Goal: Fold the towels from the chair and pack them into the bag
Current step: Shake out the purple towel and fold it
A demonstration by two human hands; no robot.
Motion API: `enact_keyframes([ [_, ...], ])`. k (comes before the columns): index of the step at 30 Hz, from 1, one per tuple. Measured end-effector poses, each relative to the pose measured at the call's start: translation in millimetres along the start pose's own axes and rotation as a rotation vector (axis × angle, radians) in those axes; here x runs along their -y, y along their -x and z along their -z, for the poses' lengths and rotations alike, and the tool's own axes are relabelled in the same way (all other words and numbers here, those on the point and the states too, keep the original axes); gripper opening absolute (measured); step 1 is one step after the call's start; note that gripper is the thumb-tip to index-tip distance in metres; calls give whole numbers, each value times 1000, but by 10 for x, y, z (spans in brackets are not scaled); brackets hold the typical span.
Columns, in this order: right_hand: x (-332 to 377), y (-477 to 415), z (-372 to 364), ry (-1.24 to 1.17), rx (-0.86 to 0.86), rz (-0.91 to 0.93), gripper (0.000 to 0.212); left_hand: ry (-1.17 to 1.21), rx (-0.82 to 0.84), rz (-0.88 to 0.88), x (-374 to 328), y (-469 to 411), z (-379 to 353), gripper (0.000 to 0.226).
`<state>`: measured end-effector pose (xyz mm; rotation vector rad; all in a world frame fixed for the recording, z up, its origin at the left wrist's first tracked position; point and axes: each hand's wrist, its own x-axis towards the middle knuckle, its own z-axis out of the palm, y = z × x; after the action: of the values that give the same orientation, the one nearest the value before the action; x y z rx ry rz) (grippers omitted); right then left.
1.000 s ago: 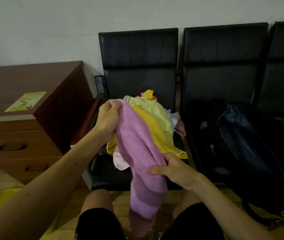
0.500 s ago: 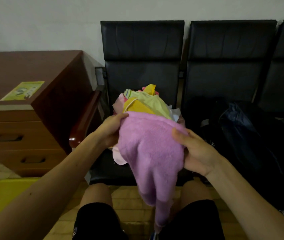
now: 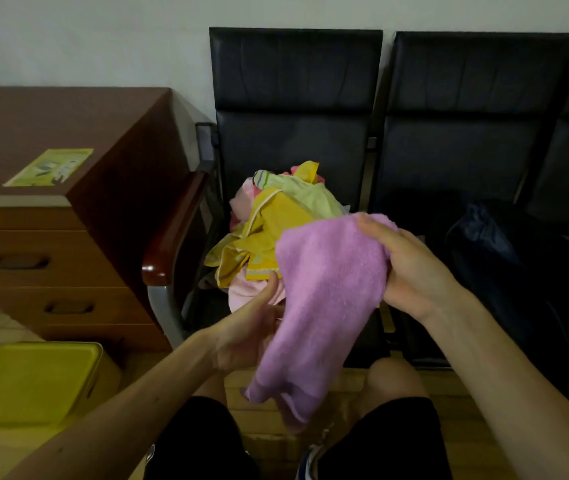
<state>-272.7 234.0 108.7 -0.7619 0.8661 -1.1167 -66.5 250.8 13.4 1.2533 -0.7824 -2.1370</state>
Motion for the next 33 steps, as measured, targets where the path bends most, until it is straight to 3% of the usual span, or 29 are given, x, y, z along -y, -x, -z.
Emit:
enact_keyframes([
  [3, -105, -105, 158, 77, -140, -12, 14, -102, 28, 4, -13, 53, 8, 70],
  [7, -195, -176, 330, 10, -192, -104, 25, -123, 149, -72, -101, 136, 36, 45],
  [16, -889, 77, 452, -304, -38, -335, 62, 39, 2, -216, -451, 211, -231, 38],
  [19, -1081, 219, 417, -240, 160, -361, 83, 18, -21, -240, -479, 242, -304, 40],
  [22, -1109, 238, 350, -233, 257, -266, 69, -12, -79, -273, -482, 236, -290, 45],
  [26, -821, 98, 419, 49, -88, 70, 39, -224, -209, -378, -493, 248, -160, 25],
  [28, -600, 18, 464, 331, -190, 231, 50, -331, -262, -407, -489, 261, -145, 20],
  [30, -427, -5, 424, 529, -174, 317, 69, -399, -341, -431, -492, 256, -155, 15],
  [33, -255, 32, 319, 617, -152, 366, 58, -452, -484, -476, -551, 252, -176, 27],
])
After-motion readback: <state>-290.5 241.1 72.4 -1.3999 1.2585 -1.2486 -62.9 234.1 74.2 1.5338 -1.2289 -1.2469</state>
